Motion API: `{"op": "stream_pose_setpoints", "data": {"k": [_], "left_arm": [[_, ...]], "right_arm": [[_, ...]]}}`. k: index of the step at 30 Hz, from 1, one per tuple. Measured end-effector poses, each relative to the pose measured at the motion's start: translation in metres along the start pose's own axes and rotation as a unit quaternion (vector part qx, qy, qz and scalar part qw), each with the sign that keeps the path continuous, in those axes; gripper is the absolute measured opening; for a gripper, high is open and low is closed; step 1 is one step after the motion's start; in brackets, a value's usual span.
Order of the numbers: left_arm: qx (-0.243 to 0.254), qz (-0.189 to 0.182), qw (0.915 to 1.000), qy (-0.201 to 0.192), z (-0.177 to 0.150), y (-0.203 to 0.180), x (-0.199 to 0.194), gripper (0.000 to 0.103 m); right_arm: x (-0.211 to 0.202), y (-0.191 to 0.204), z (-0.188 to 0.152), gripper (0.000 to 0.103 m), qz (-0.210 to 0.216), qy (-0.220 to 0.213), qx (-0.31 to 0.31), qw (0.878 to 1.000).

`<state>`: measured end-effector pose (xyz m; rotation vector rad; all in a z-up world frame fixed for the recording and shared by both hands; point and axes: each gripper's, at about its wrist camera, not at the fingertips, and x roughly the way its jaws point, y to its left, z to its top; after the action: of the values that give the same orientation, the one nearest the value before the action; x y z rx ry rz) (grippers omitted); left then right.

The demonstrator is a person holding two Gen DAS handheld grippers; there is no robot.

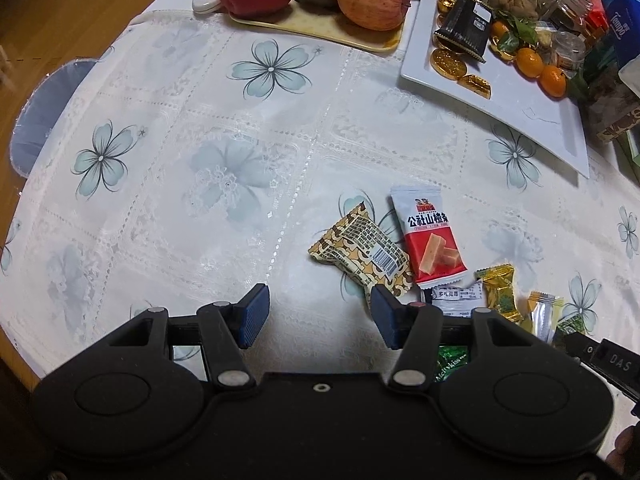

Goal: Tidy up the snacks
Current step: 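Grasp the brown patterned wafer packet with the left tool while the right tool grasps a green candy packet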

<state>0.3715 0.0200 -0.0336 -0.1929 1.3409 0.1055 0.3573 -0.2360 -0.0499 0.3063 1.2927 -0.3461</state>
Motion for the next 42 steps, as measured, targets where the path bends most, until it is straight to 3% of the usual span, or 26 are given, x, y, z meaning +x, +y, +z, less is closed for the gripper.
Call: {"op": "stream_pose_setpoints", "data": {"k": [1, 3, 5, 11, 19, 24, 28, 35, 42], "left_arm": [[-0.001, 0.000, 1.0000, 0.004, 0.000, 0.000, 0.002, 0.059], [-0.001, -0.002, 1.0000, 0.009, -0.001, -0.002, 0.004, 0.059], [-0.001, -0.004, 0.9999, 0.014, -0.002, -0.003, 0.006, 0.059], [0.001, -0.004, 0.9999, 0.013, -0.002, -0.005, 0.005, 0.059], [-0.012, -0.015, 0.9998, 0.010, 0.002, 0.006, 0.001, 0.059], [-0.024, -0.022, 0.9995, 0.003, 0.006, 0.012, -0.003, 0.059], [-0.037, -0.029, 0.9989, -0.006, 0.009, 0.016, -0.002, 0.059], [-0.050, -0.035, 0.9976, -0.033, 0.011, 0.004, 0.002, 0.059], [-0.072, -0.018, 0.9963, -0.042, 0.013, -0.012, 0.016, 0.059]], "right_arm": [[-0.001, -0.005, 0.001, 0.029, 0.011, 0.006, 0.010, 1.000], [-0.001, -0.016, 0.001, 0.043, 0.031, 0.021, 0.033, 0.999], [-0.001, -0.027, 0.002, 0.062, 0.047, 0.031, 0.055, 0.997], [0.012, -0.040, -0.001, 0.067, 0.073, 0.076, 0.100, 0.989], [0.023, -0.016, -0.010, 0.067, 0.087, 0.097, 0.068, 0.989], [0.025, 0.003, -0.017, 0.066, 0.059, 0.079, 0.031, 0.995], [0.023, 0.013, -0.021, 0.043, 0.054, 0.066, -0.006, 0.996], [0.016, 0.007, -0.020, 0.038, 0.067, 0.060, -0.008, 0.996], [0.001, 0.000, -0.022, 0.037, 0.078, 0.021, -0.018, 0.997]]}}
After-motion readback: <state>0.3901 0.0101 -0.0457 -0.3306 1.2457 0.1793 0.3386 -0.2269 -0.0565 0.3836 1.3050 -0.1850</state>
